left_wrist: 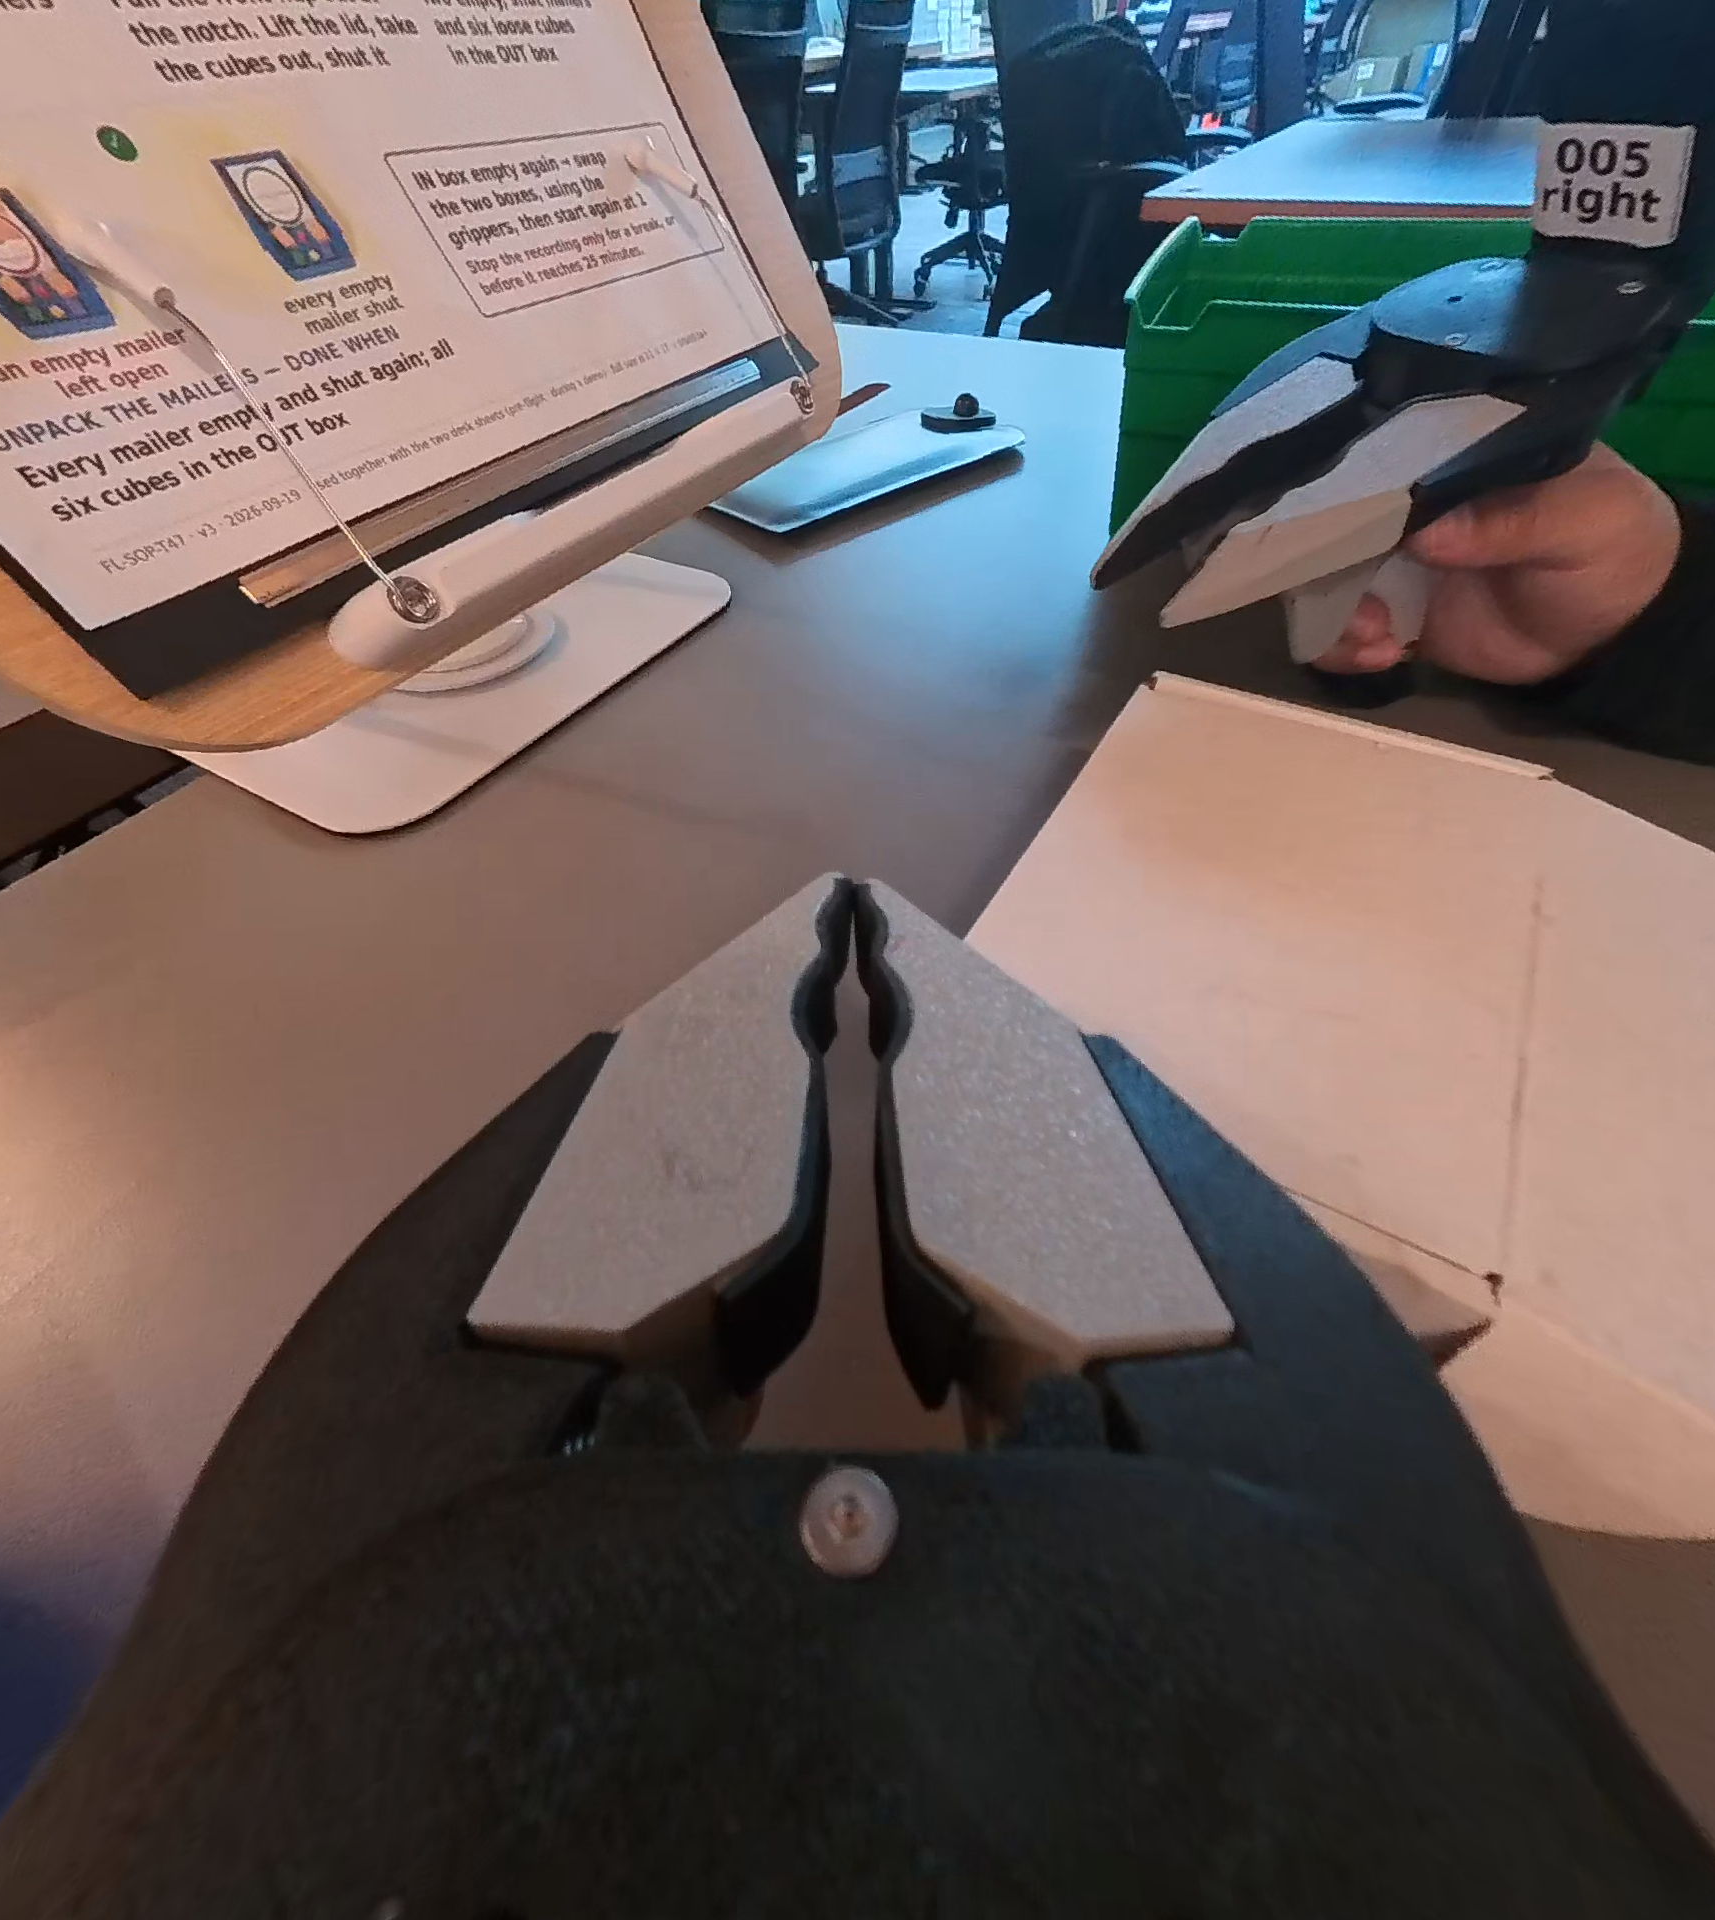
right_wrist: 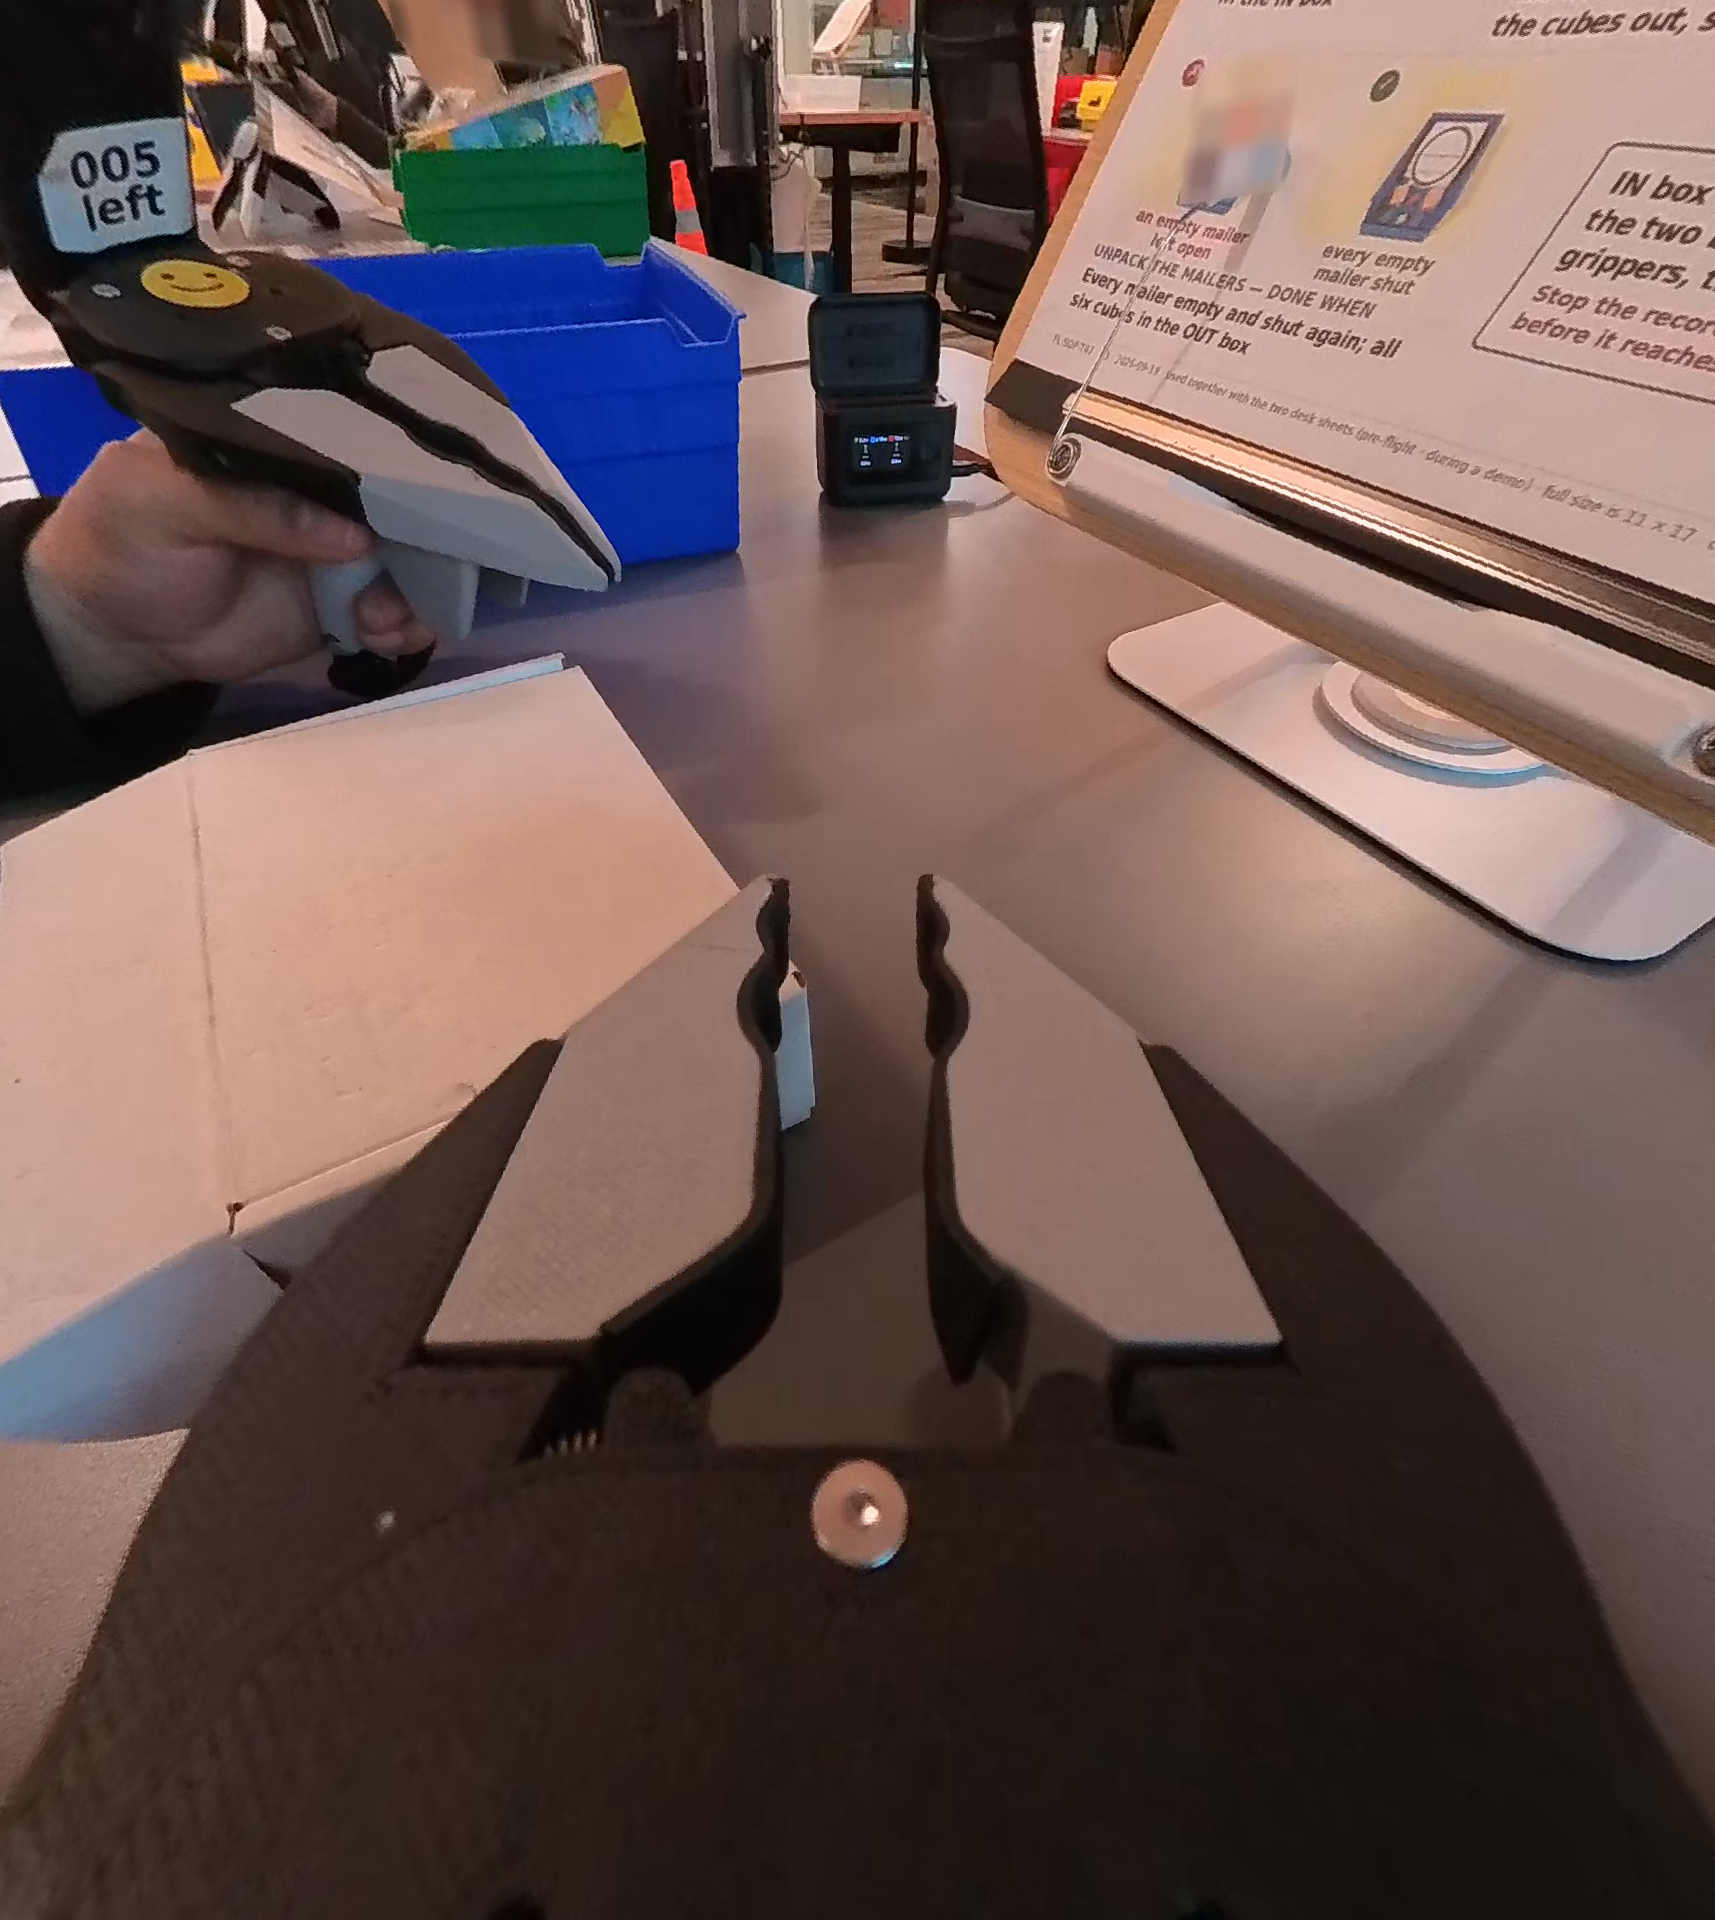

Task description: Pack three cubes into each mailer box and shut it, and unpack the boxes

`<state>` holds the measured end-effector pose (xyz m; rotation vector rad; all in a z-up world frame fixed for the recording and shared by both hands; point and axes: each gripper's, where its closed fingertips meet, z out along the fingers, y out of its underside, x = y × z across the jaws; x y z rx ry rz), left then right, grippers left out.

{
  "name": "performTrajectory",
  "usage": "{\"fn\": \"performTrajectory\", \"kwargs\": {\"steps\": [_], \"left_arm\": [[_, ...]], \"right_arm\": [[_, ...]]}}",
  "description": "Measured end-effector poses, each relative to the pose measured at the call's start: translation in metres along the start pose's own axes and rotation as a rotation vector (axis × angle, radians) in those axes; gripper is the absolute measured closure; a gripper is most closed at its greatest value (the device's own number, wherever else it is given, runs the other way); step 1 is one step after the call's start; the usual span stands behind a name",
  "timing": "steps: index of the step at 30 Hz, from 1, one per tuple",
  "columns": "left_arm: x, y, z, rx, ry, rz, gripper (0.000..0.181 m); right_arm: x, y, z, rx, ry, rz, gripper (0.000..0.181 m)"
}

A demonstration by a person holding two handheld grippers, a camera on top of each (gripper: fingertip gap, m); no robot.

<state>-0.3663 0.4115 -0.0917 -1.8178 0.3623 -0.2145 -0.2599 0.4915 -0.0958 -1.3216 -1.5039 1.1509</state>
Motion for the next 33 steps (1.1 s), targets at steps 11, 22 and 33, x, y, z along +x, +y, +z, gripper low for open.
{"fn": "performTrajectory", "kwargs": {"steps": [11,22,33], "left_arm": [[0.0001,0.0032,0.0018,-0.019,-0.009,0.027,0.181],[0.0006,0.0039,0.0021,-0.026,-0.012,0.04,0.181],[0.0003,0.0037,0.0017,-0.026,-0.014,0.045,0.181]], "right_arm": [[-0.0025,0.0026,0.0018,-0.021,0.001,-0.02,0.162],[-0.0049,0.0033,0.0024,-0.027,-0.003,-0.03,0.164],[-0.0063,0.003,0.0027,-0.027,-0.009,-0.03,0.165]]}}
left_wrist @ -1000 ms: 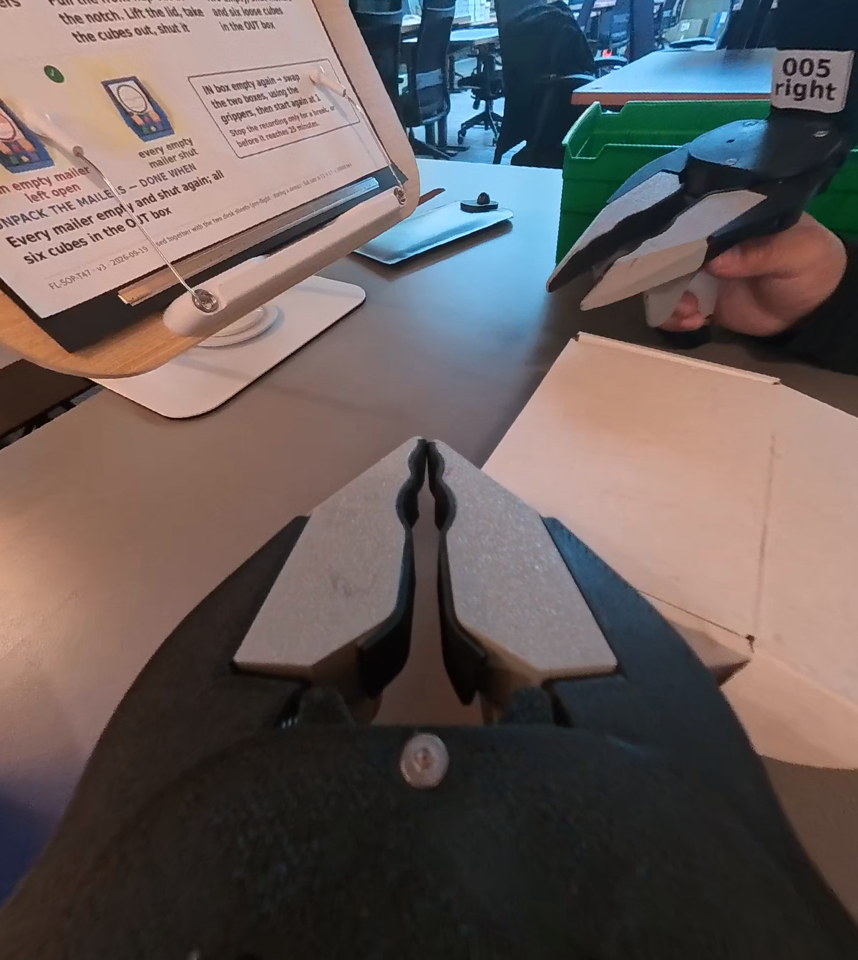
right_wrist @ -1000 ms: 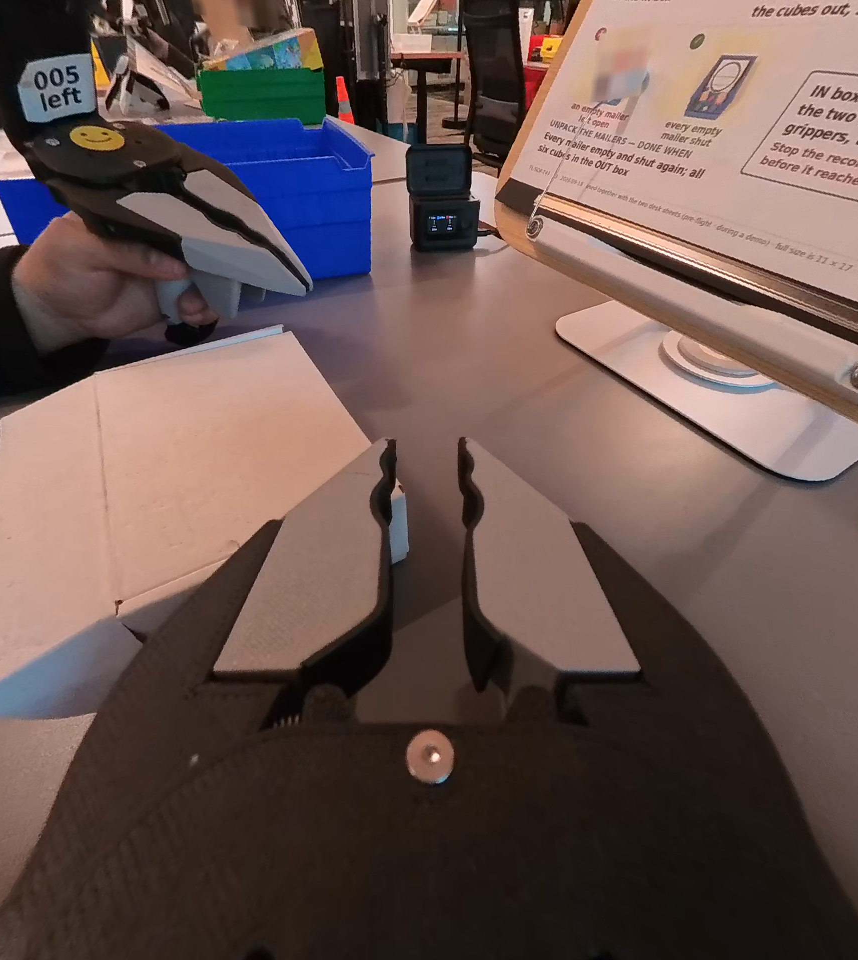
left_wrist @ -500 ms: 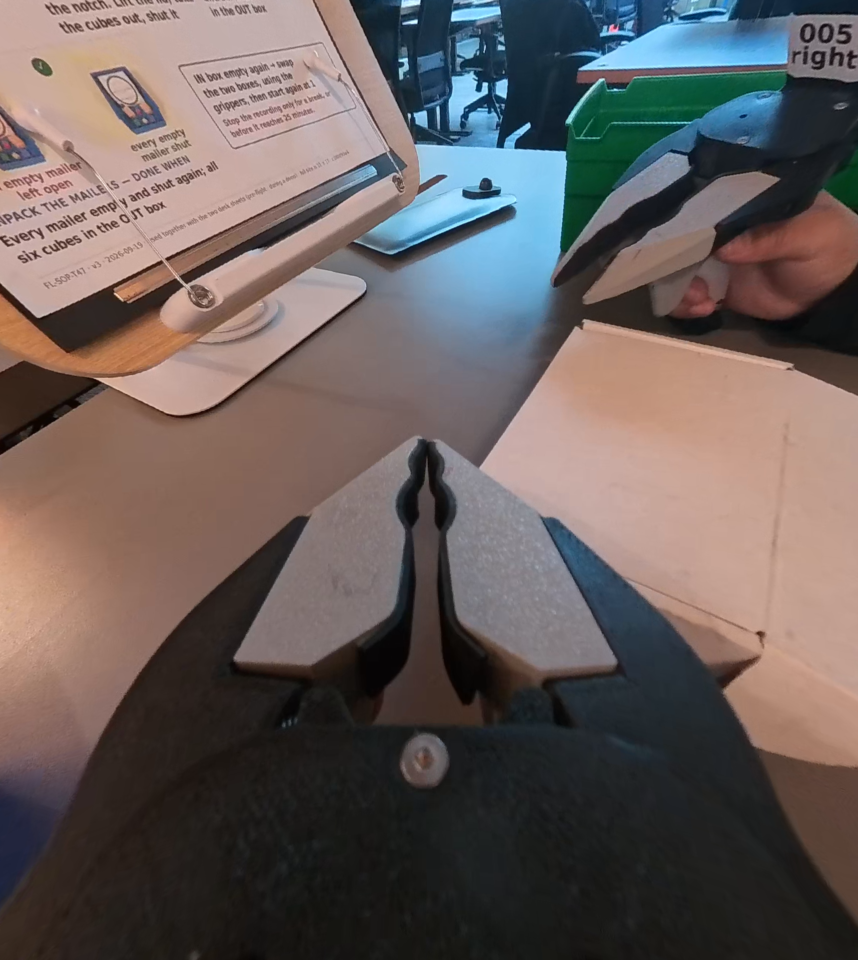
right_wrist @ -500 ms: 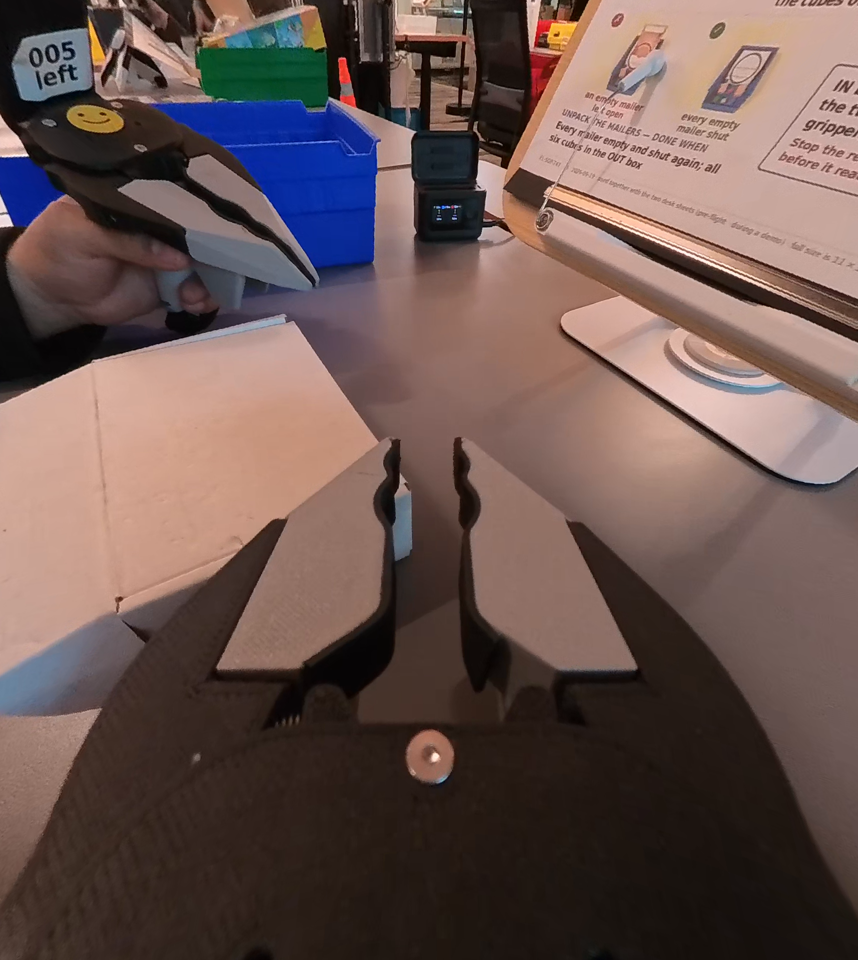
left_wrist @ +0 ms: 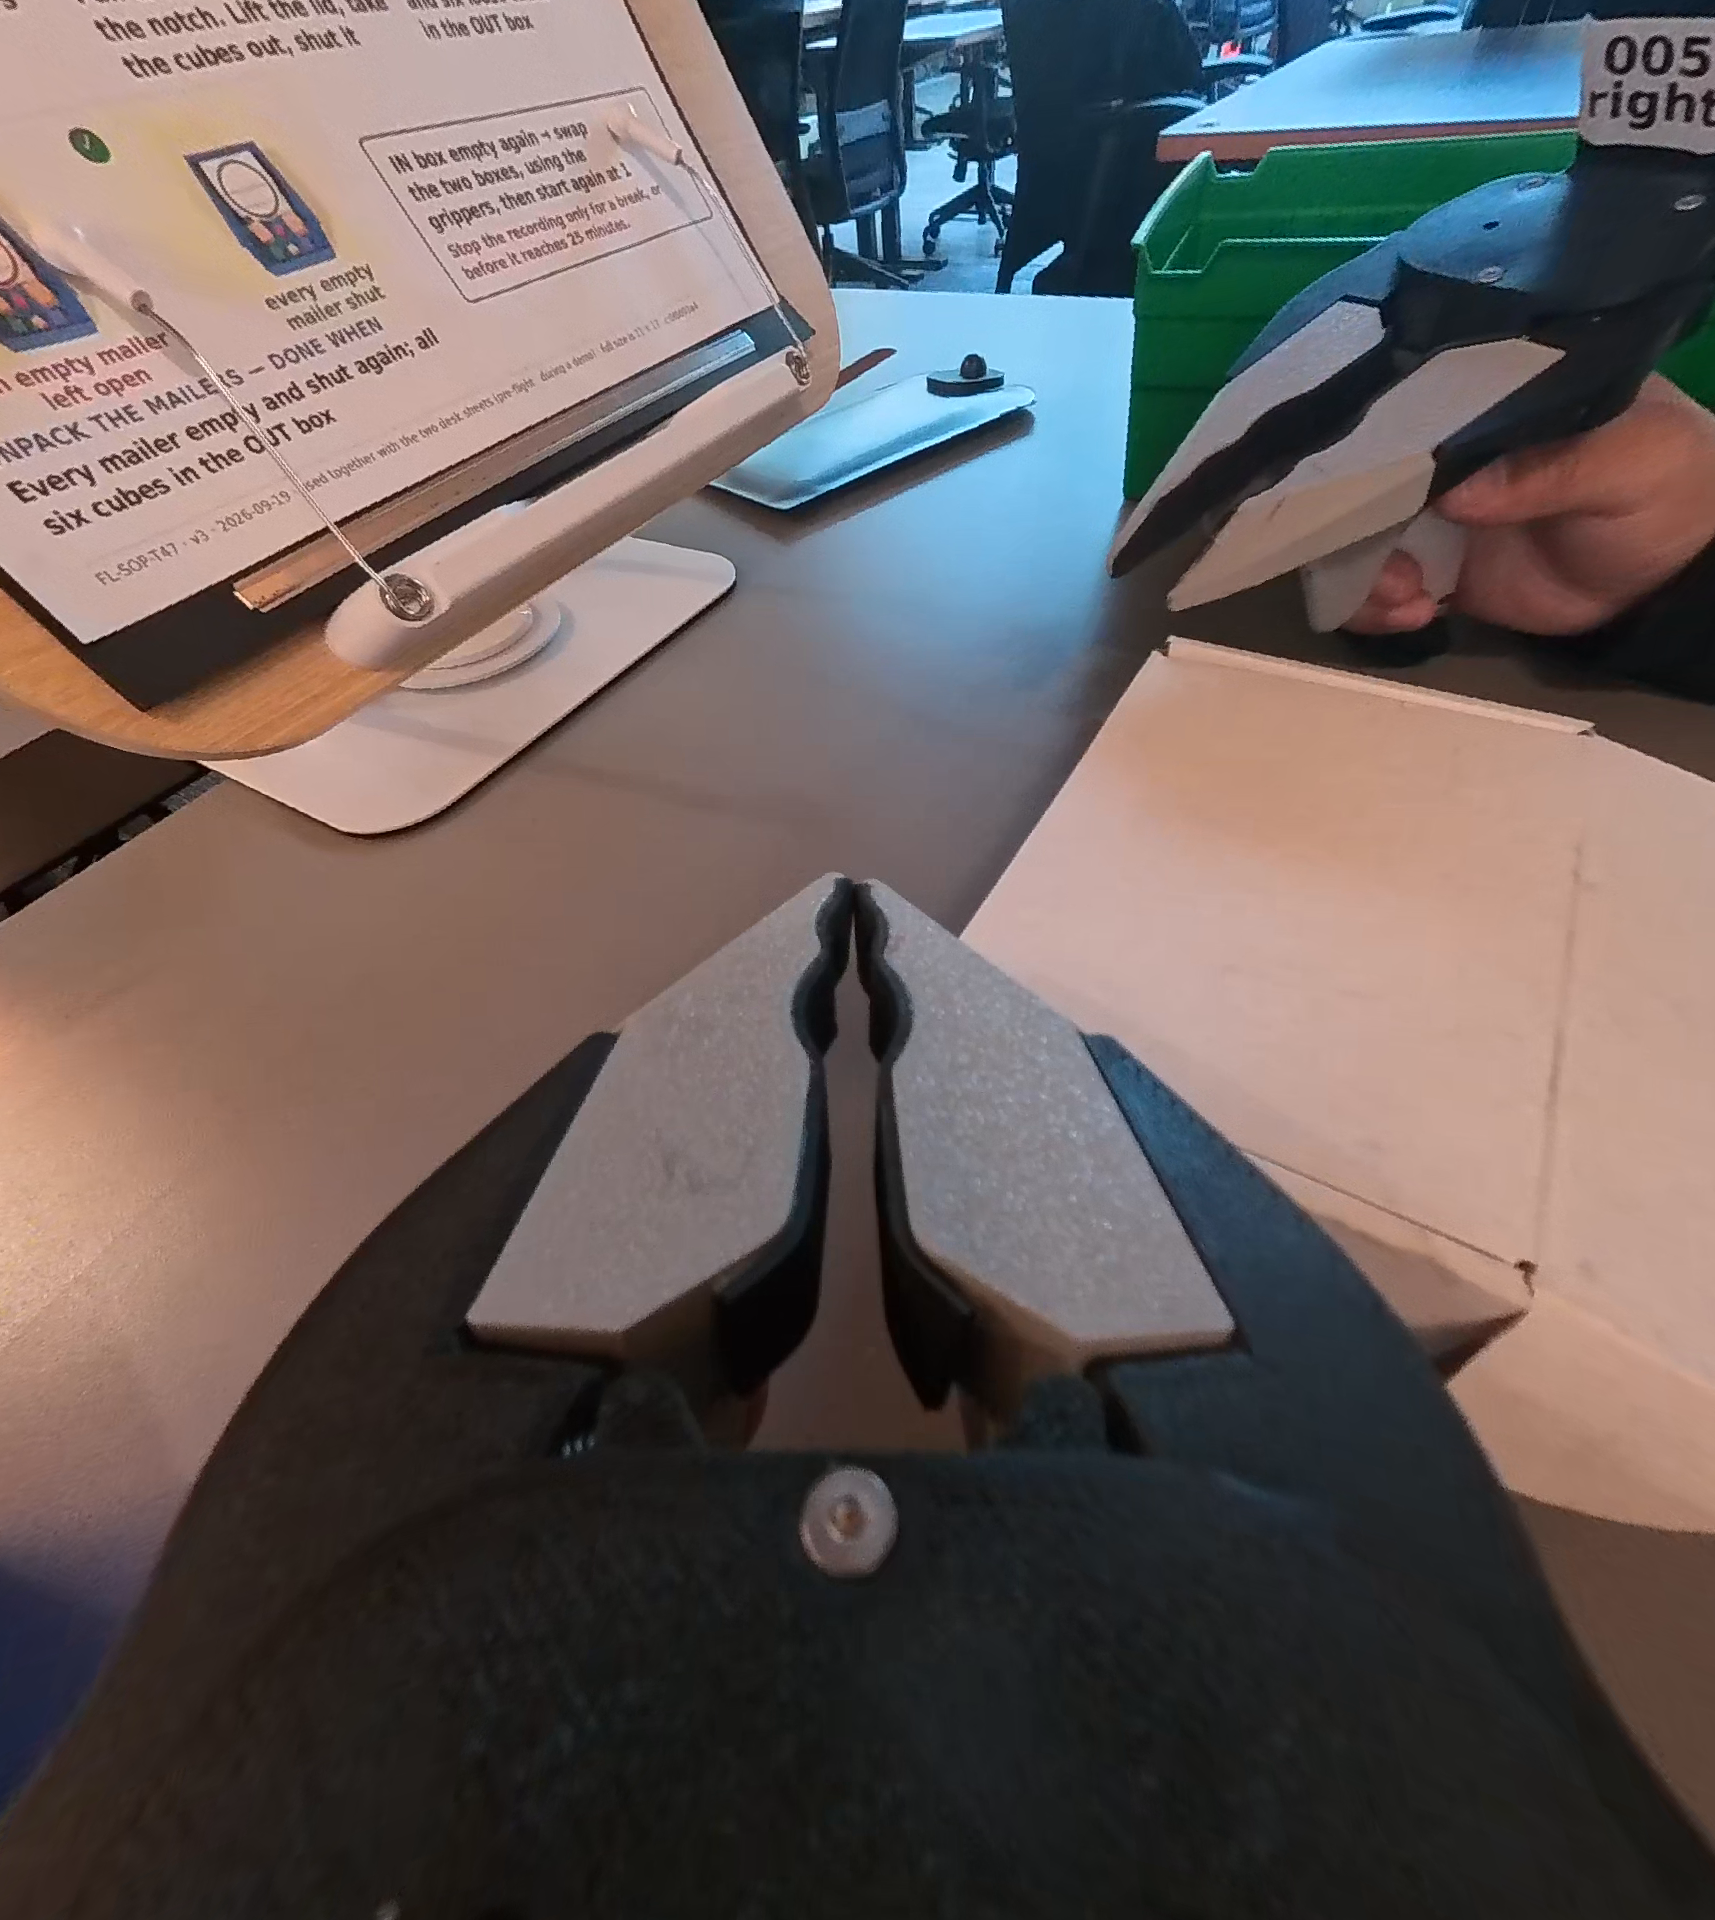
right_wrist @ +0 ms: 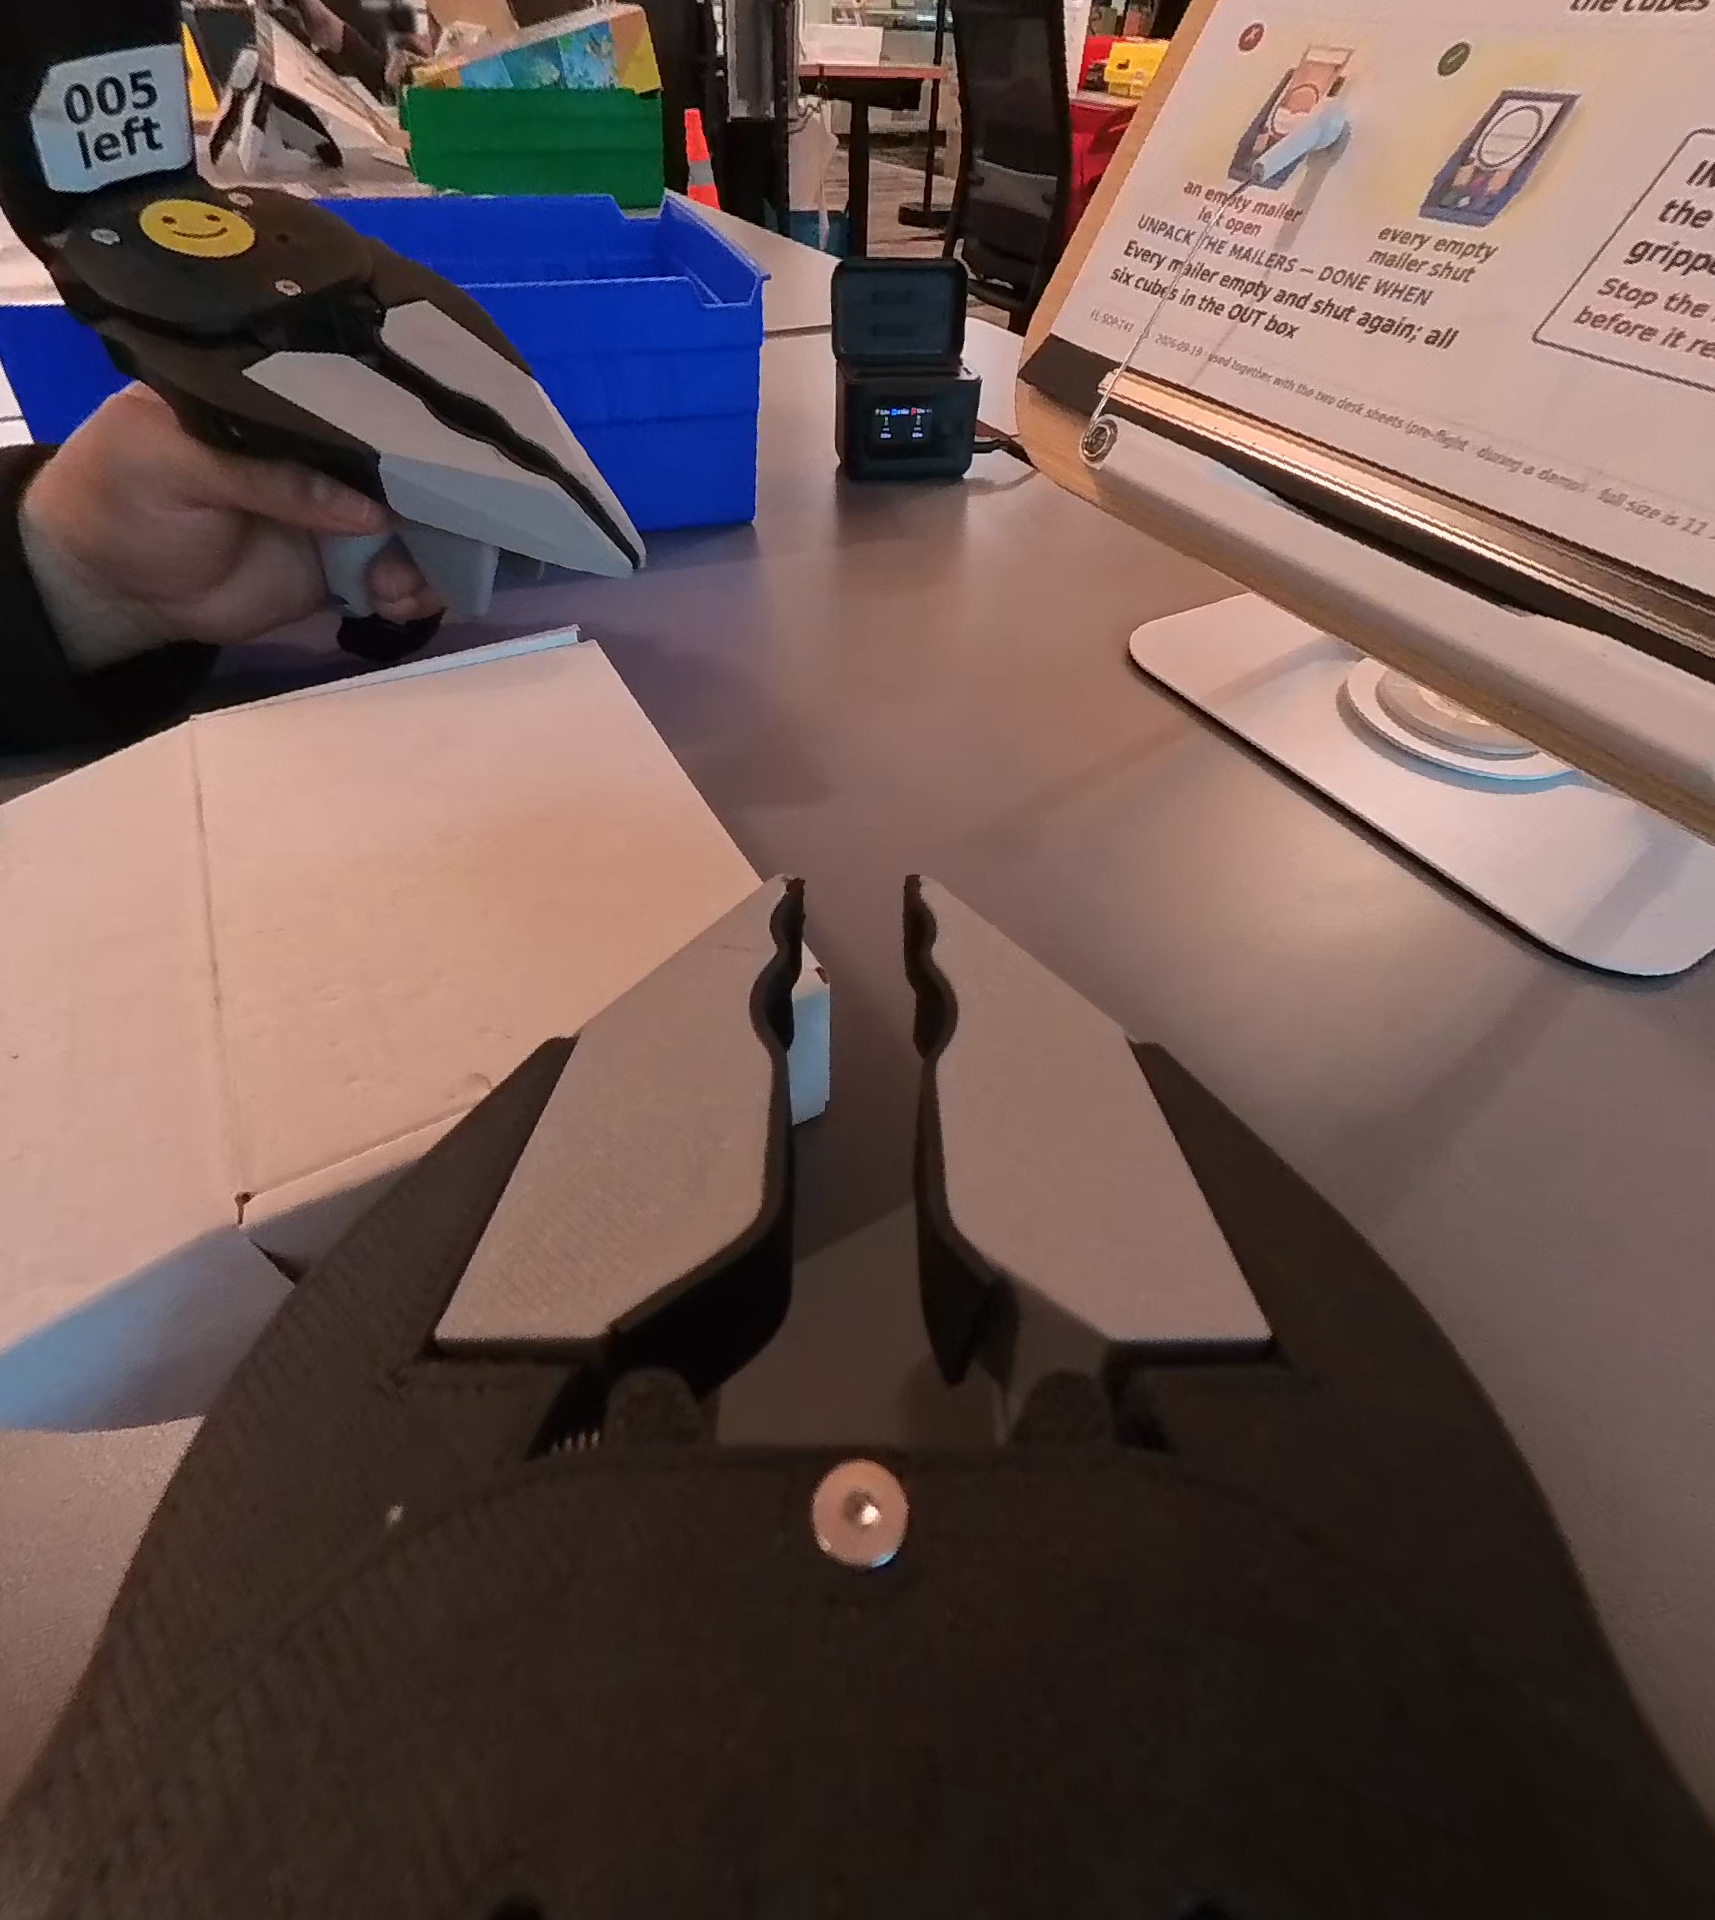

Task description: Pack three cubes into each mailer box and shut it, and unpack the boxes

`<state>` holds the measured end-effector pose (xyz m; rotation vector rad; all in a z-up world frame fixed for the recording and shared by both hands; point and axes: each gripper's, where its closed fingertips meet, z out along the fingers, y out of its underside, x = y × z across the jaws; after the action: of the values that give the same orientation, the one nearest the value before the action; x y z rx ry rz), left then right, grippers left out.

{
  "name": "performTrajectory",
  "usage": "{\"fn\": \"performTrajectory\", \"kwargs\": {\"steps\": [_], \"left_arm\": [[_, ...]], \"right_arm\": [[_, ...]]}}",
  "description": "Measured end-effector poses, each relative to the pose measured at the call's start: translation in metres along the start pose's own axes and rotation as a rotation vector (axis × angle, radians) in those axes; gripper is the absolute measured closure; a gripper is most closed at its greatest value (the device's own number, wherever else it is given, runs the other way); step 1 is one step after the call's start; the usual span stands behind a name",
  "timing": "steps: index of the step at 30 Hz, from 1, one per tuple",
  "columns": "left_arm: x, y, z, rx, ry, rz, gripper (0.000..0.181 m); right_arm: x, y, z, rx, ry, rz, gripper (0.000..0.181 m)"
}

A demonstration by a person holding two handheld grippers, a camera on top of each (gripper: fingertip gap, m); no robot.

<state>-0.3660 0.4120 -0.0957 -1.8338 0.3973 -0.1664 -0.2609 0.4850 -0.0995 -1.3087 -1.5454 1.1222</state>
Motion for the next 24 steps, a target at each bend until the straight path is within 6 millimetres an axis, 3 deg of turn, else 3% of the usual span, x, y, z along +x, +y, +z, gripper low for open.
{"fn": "performTrajectory", "kwargs": {"steps": [24], "left_arm": [[0.0003,0.0016,0.0005,-0.006,-0.001,0.003,0.181]], "right_arm": [[-0.001,-0.0011,0.0004,0.0,0.003,-0.008,0.165]]}}
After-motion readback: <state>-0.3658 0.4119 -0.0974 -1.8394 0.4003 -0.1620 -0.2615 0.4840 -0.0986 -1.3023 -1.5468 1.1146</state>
